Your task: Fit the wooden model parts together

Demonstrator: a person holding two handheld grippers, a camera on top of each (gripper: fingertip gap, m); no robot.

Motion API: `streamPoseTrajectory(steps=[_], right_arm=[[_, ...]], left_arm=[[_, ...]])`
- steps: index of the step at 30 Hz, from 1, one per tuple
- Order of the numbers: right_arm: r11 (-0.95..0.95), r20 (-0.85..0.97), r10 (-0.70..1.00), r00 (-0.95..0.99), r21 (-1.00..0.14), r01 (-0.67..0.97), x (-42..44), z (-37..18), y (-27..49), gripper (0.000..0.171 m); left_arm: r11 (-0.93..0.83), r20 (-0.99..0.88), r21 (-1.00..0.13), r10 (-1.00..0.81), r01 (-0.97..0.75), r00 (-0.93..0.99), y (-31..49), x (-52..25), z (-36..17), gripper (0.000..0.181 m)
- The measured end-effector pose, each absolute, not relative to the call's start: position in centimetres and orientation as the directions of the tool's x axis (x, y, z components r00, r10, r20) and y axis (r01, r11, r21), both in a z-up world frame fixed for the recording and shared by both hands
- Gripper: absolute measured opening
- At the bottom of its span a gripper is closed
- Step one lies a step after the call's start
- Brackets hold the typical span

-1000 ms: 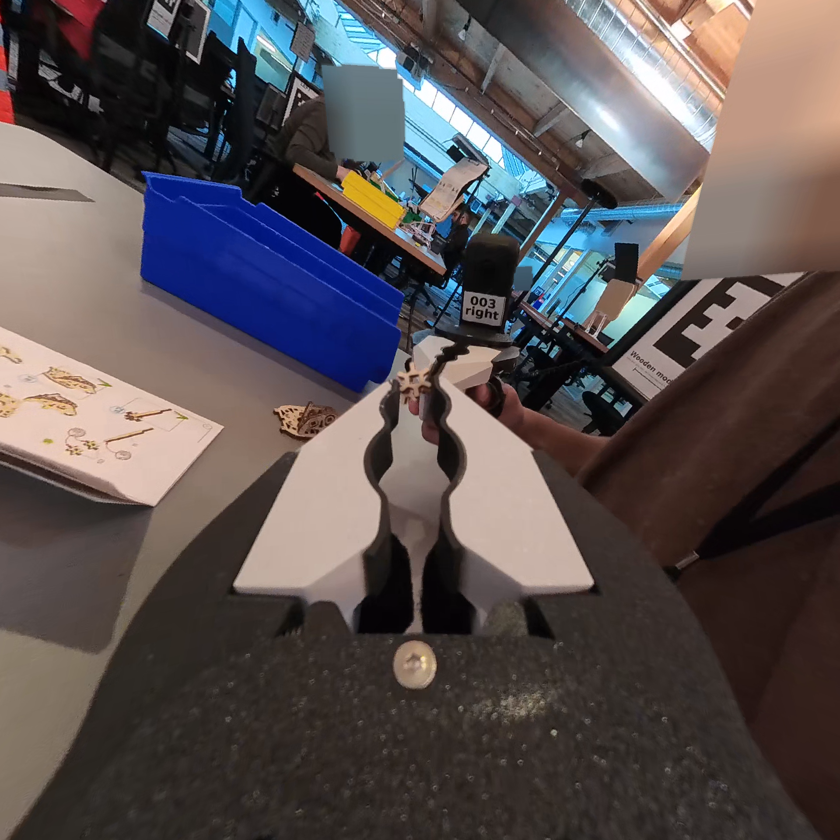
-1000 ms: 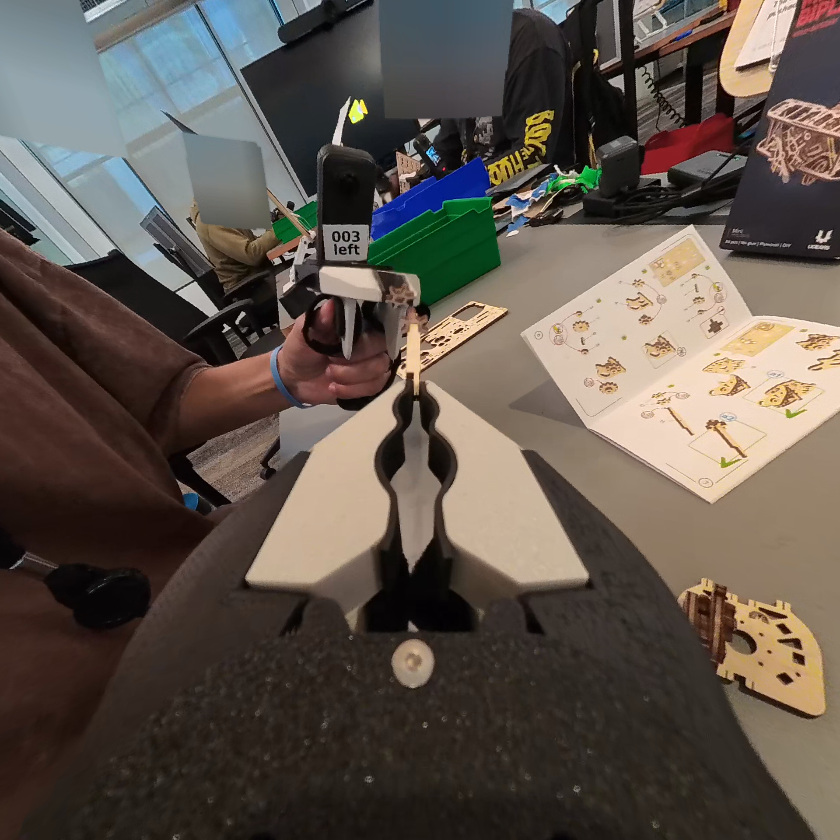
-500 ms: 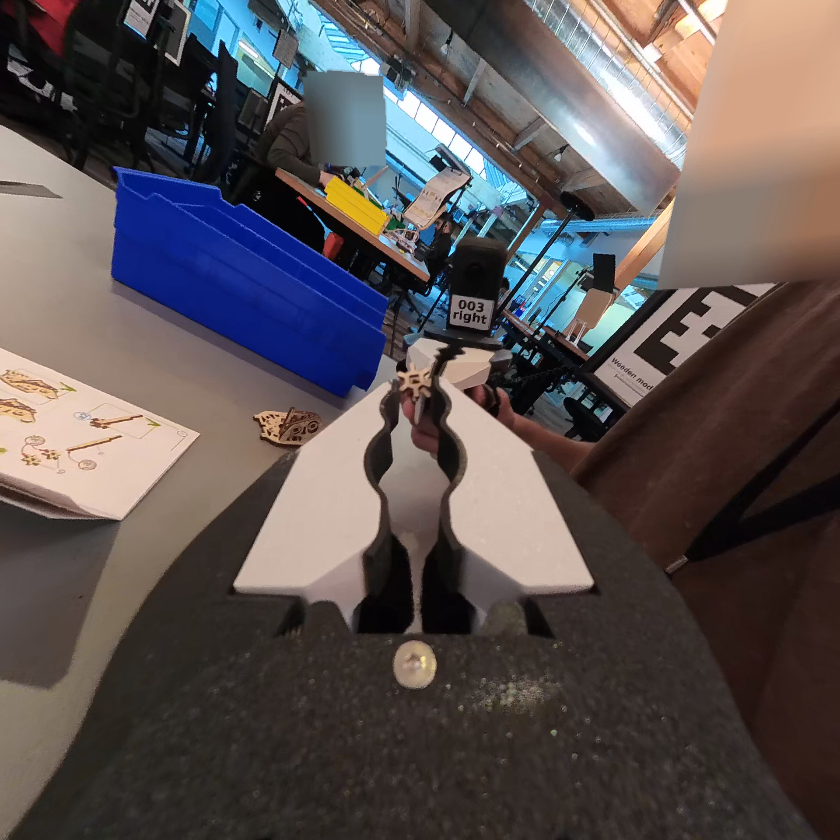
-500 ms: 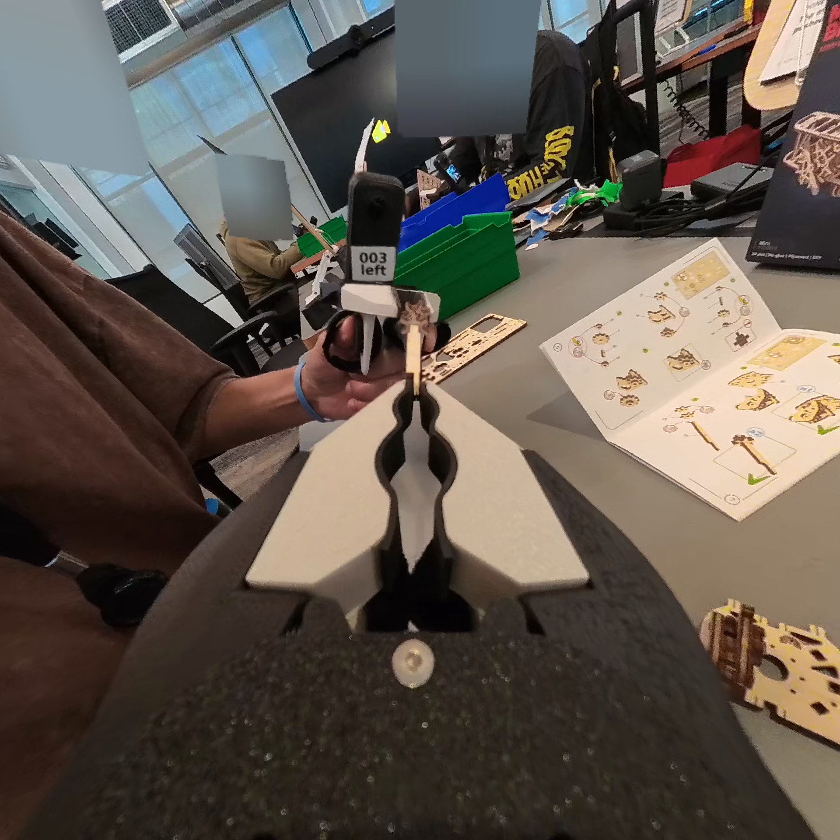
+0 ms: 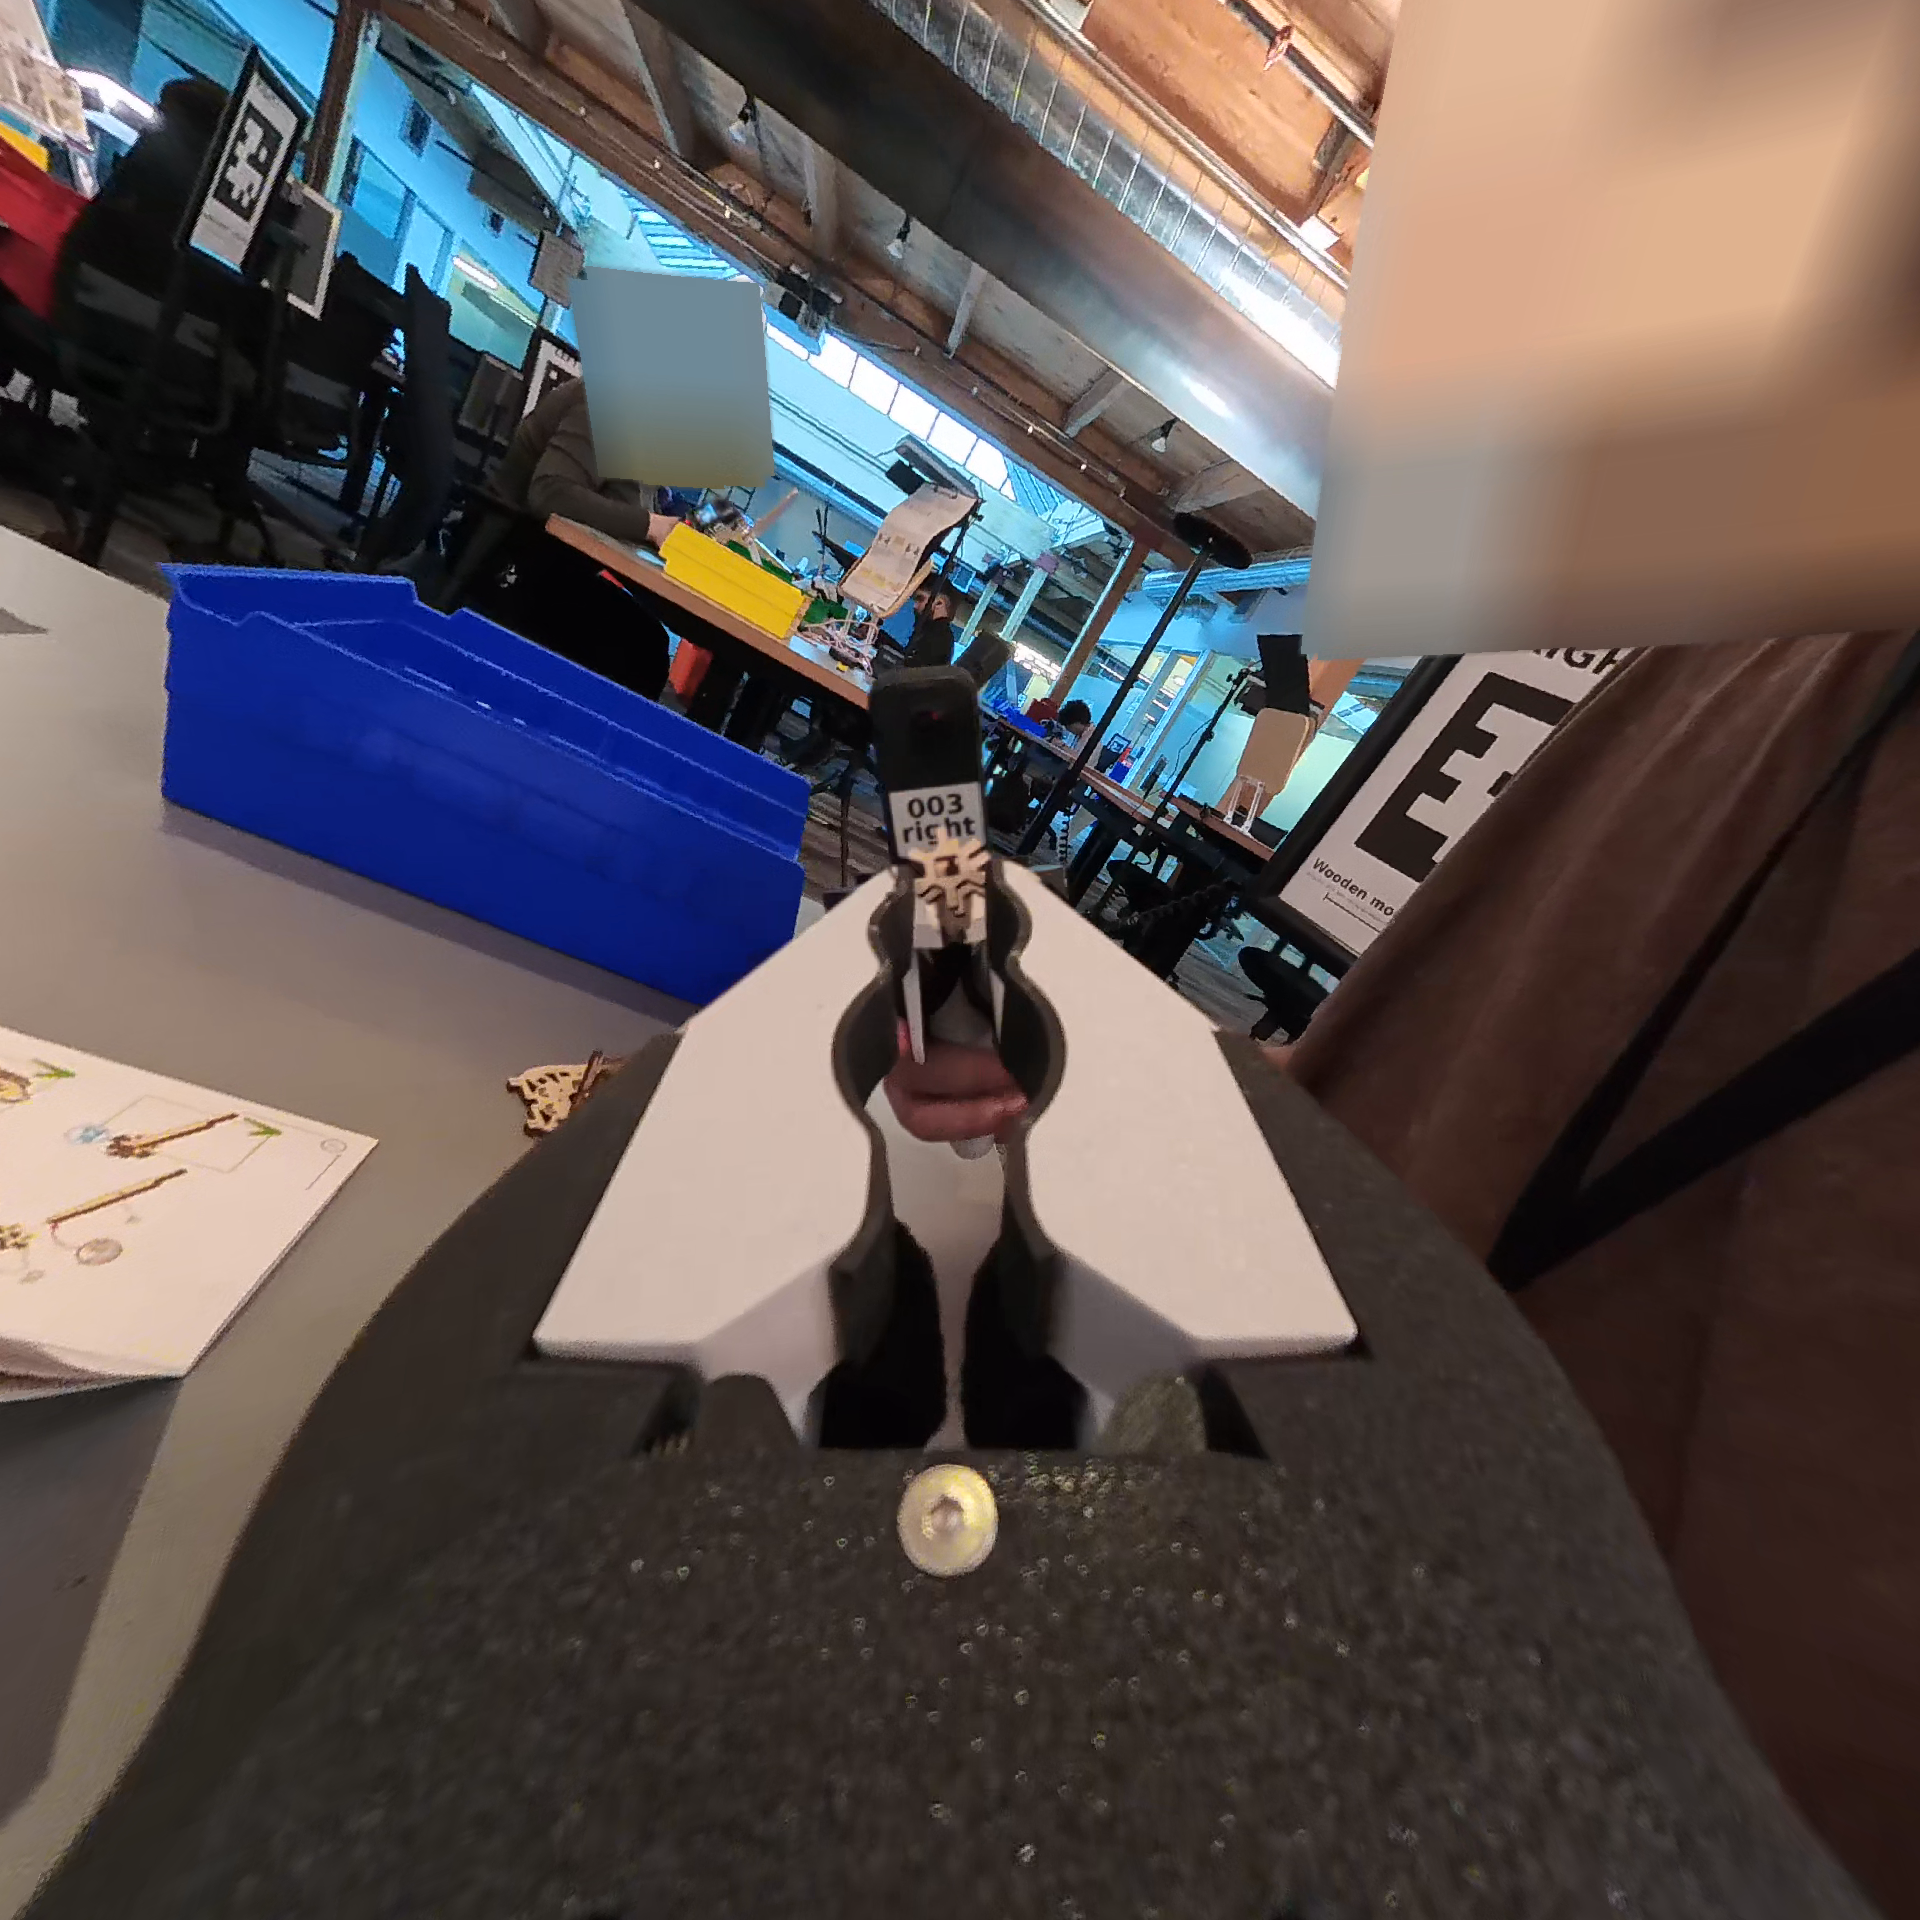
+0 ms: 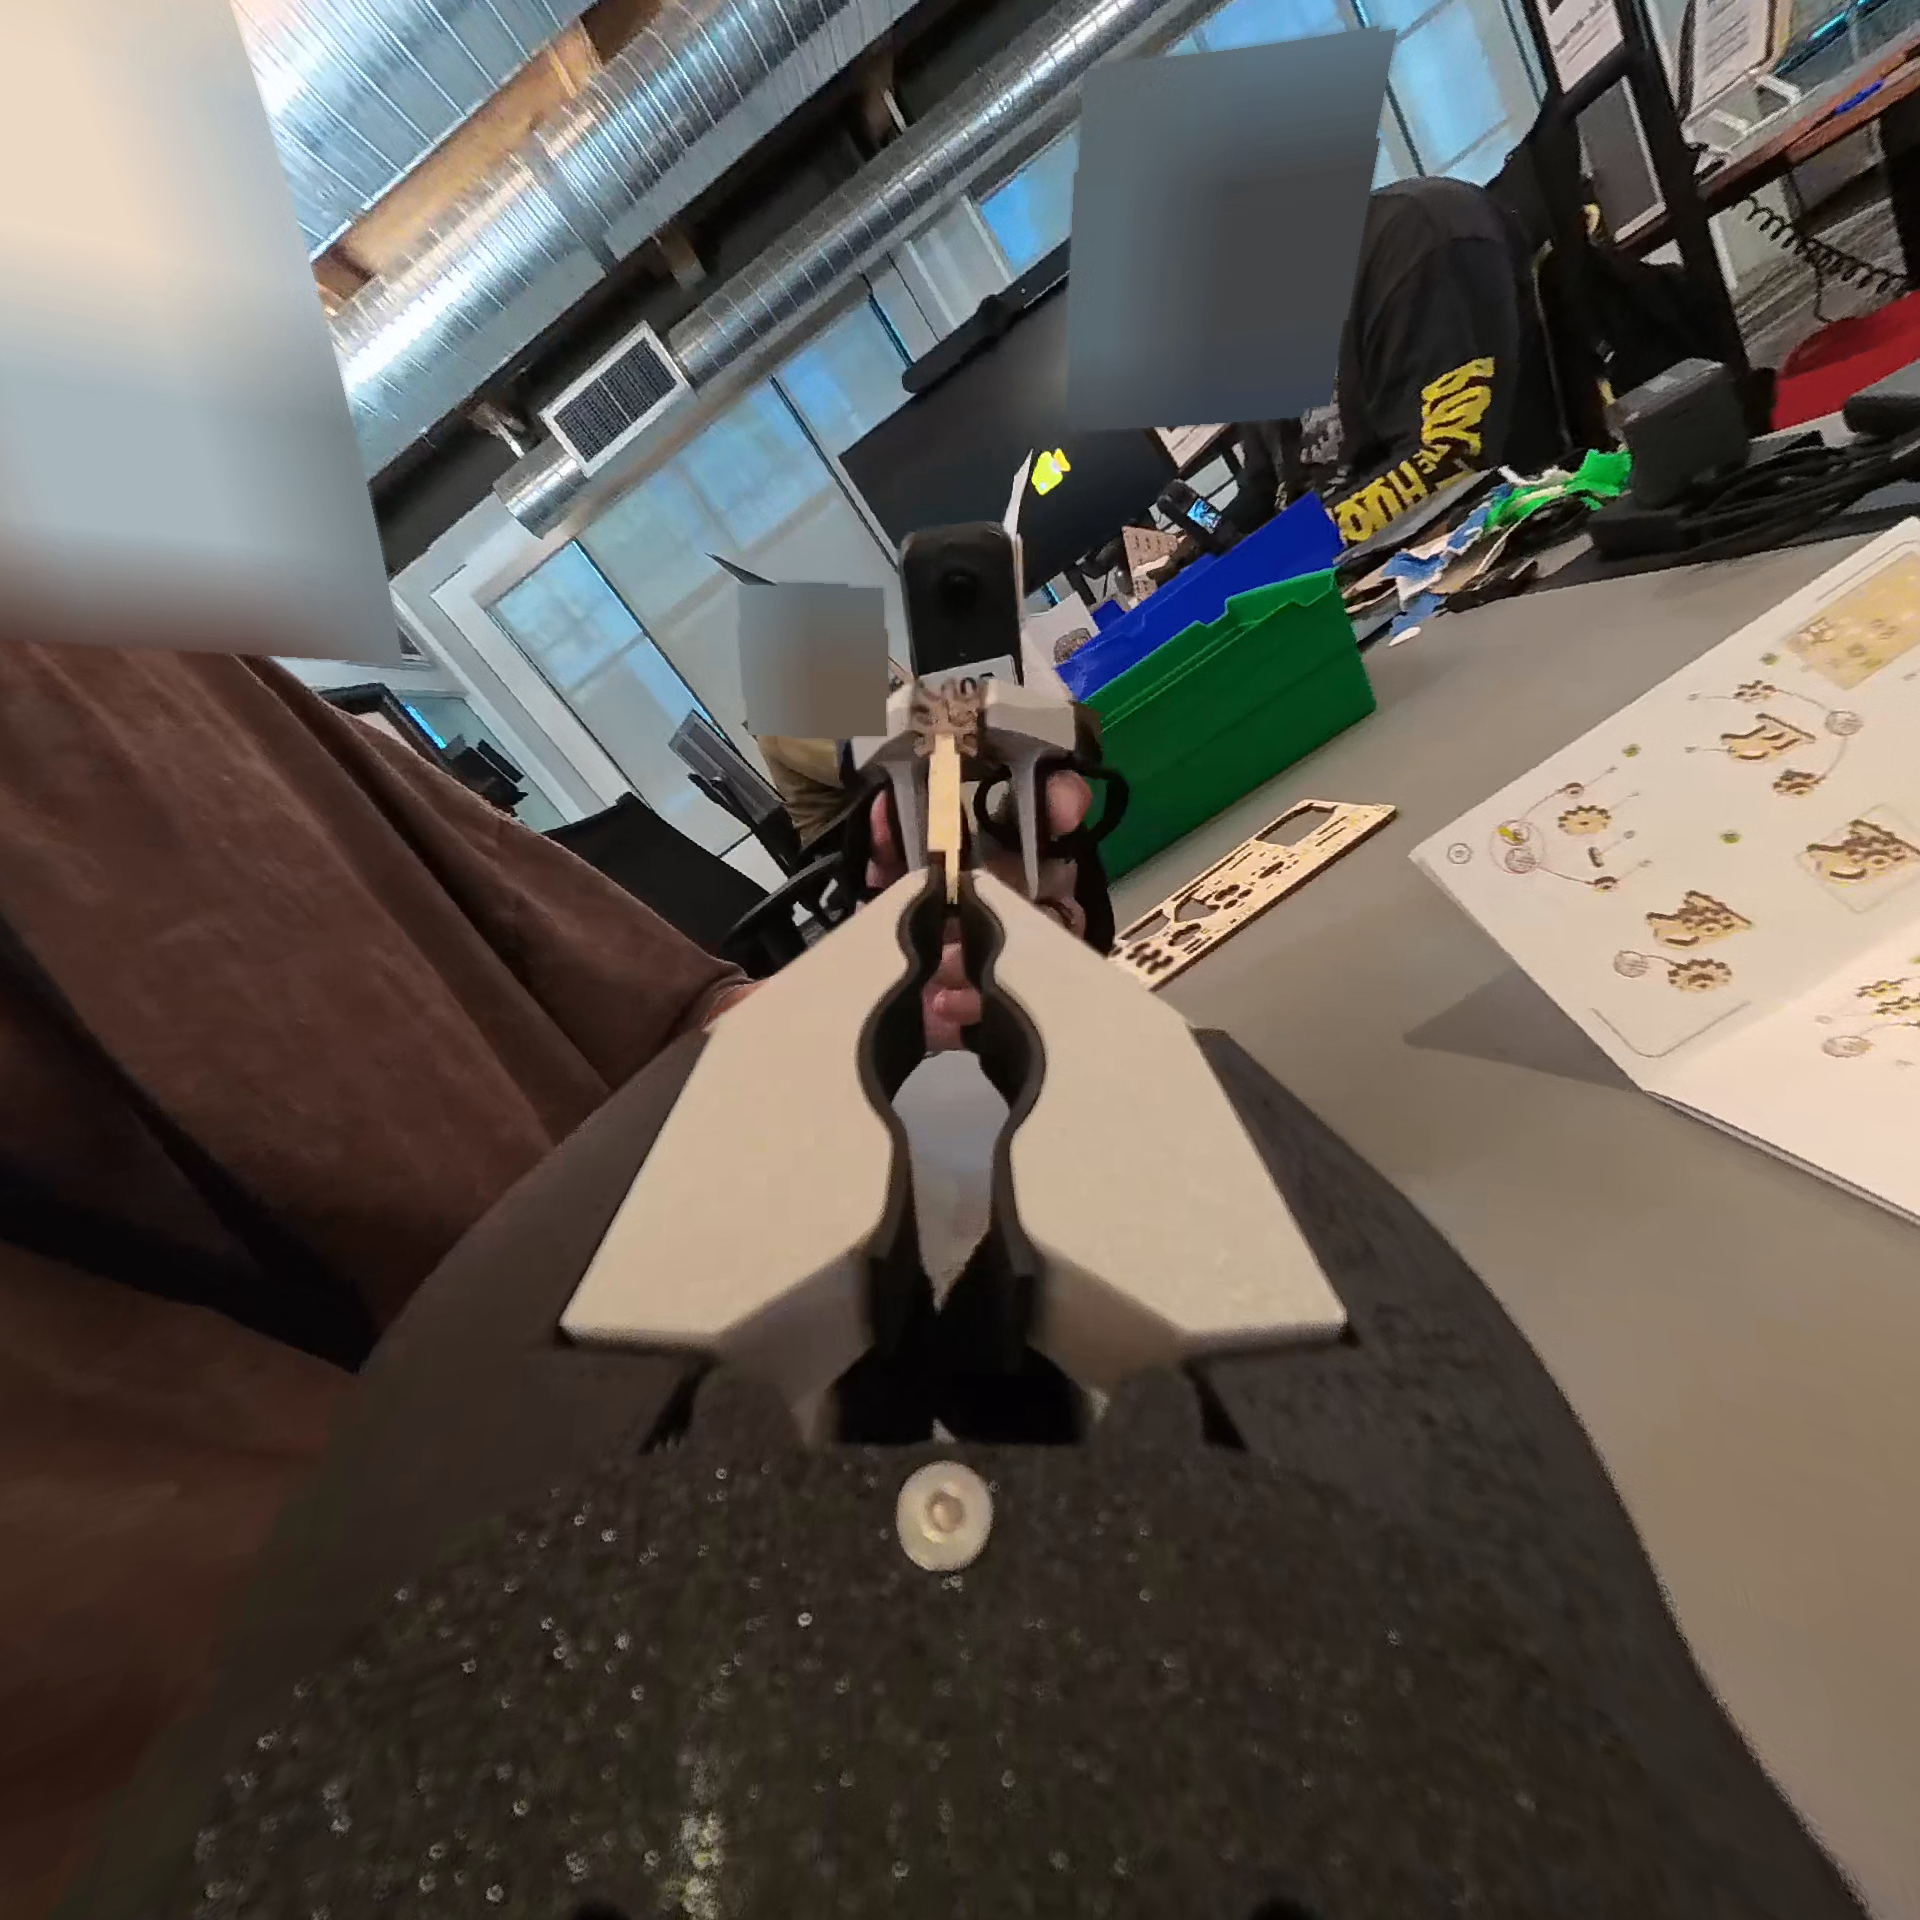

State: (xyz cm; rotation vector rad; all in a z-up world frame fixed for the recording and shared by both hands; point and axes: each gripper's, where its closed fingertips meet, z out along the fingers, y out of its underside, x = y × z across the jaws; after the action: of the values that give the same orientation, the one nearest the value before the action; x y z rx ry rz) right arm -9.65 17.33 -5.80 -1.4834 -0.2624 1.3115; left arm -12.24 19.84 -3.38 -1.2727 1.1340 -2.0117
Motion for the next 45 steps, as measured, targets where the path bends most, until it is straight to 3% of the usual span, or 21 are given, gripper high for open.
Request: streamPoseTrajectory(steps=[17, 24, 37, 45], right_arm=[[-0.427, -0.604, 0.743, 0.291, -0.761, -0.489, -10.3, -5.7, 17.3, 0.001], [-0.391, -0.561, 0.737, 0.377, -0.809, -0.439, -10.5, -6.1, 17.5, 0.001], [-0.353, -0.575, 0.715, 0.399, -0.789, -0.504, -8.1, -4.9, 17.2, 0.001], [-0.373, -0.562, 0.699, 0.442, -0.814, -0.445, -7.8, -5.9, 17.0, 0.001]], left_arm=[[-0.536, 0.479, -0.844, -0.744, -0.012, -0.466, 19.3, -12.7, -3.4, 0.011], [-0.527, 0.475, -0.85, -0.755, -0.011, -0.452, 19.5, -12.6, -3.6, 0.011], [-0.469, 0.468, -0.875, -0.762, -0.116, -0.448, 18.0, -11.5, -5.6, 0.011], [-0.48, 0.478, -0.87, -0.774, -0.107, -0.416, 18.5, -11.0, -5.8, 0.012]])
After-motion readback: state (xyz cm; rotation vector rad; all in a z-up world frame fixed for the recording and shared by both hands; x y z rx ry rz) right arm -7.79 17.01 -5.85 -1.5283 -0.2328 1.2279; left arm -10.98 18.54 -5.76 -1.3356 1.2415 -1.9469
